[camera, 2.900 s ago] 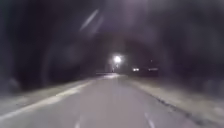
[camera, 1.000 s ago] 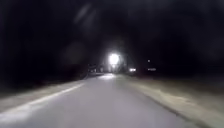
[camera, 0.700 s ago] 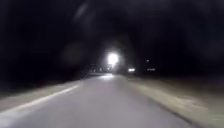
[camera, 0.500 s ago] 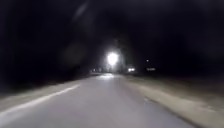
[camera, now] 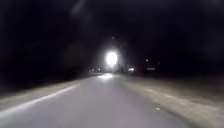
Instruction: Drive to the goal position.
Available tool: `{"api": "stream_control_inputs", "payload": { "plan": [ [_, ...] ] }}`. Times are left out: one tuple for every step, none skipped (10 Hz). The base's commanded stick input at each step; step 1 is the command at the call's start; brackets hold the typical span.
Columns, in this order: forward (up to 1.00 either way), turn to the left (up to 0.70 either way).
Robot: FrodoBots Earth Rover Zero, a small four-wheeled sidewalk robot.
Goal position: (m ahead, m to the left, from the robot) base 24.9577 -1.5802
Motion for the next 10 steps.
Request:
{"api": "stream_control_inputs", "payload": {
  "plan": [
    [1.0, 0.0],
    [1.0, 0.01],
    [1.0, 0.21],
    [1.0, 0.4],
    [1.0, 0.4],
    [1.0, 0.4],
    [1.0, 0.4],
    [1.0, 0.4],
    [1.0, 0.0],
    [1.0, 0.0]
  ]
}}
